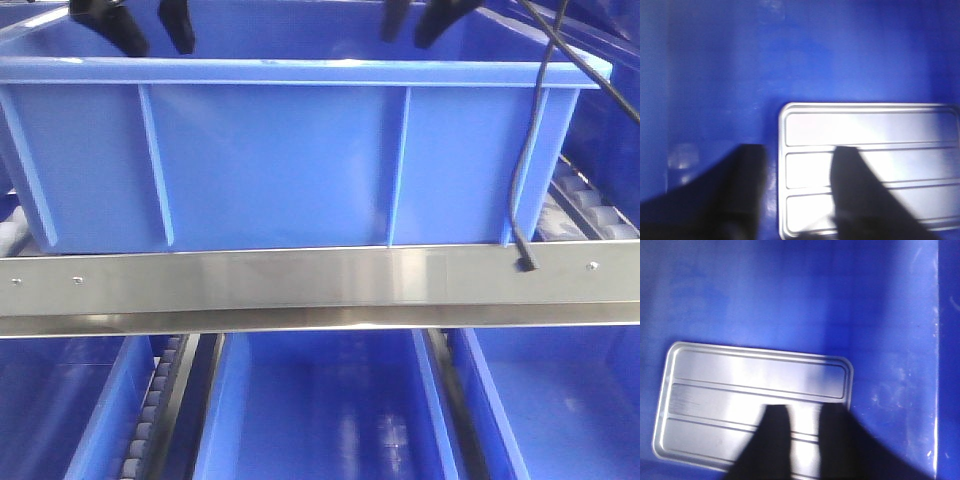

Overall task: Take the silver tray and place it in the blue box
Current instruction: 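Open both grippers to release the tray inside the bin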

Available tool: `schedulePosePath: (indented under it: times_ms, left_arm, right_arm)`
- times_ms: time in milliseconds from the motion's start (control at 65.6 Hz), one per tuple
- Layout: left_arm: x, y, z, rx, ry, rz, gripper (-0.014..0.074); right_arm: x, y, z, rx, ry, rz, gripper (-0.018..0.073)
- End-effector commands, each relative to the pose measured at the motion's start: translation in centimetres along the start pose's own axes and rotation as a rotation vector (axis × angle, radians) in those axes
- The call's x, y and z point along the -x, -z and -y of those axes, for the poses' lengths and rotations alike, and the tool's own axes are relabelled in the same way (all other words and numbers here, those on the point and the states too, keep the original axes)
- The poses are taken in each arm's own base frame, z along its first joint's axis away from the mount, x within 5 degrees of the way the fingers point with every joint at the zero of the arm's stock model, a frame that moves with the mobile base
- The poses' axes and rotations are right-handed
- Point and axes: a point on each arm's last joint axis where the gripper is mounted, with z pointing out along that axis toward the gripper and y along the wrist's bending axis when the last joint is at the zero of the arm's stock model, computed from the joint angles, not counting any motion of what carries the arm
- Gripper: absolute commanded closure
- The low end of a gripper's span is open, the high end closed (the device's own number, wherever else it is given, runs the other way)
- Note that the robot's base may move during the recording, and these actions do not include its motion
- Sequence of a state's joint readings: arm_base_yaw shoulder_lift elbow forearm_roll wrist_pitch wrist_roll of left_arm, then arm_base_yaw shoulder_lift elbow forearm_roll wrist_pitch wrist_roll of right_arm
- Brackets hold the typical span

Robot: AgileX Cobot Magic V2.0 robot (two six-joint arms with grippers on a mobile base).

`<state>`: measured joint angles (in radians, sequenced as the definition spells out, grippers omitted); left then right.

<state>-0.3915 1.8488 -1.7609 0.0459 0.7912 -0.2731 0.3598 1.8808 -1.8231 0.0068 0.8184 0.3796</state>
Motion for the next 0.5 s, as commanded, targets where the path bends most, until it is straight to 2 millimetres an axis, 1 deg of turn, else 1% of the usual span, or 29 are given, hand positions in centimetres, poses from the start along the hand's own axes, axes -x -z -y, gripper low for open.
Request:
schedulePosePath:
  times_ms: [0, 61, 137, 183, 259, 366, 473, 488]
  left_arm:
    - [2.2, 3.4, 0.4, -0.042, 0.013, 0.153, 0.0612]
    - [2.1, 3.4, 0.4, -0.042, 0.013, 0.153, 0.0594]
    - [2.2, 4.0, 0.3, -0.04, 0.015, 0.154, 0.0606]
    - [2.3, 4.8, 0.2, -0.04, 0.016, 0.159, 0.0605]
    - [2.7, 6.9, 0.2, -0.048, 0.019, 0.198, 0.0605]
    - [3.0, 9.6, 0.2, -0.07, 0.02, 0.283, 0.0605]
    - [2.2, 11.7, 0.0, -0.094, 0.022, 0.357, 0.0605]
    - [1.9, 11.7, -0.1, -0.095, 0.022, 0.362, 0.0605]
  right_arm:
    - [2.4, 3.7, -0.7, 0.065, 0.002, 0.173, 0.0521]
    - [2.6, 3.7, -0.7, 0.07, 0.002, 0.187, 0.0489]
    - [2.7, 4.3, -0.8, 0.074, 0.002, 0.197, 0.0499]
    - [2.8, 4.8, -0.8, 0.079, 0.002, 0.208, 0.0507]
    - [3.0, 6.2, -0.9, 0.086, 0.007, 0.231, 0.0507]
    - [2.9, 8.0, -1.0, 0.097, 0.061, 0.283, 0.0507]
    - [2.1, 9.7, -1.1, 0.123, 0.13, 0.369, 0.0507]
    - [2.0, 9.8, -1.1, 0.126, 0.136, 0.379, 0.0507]
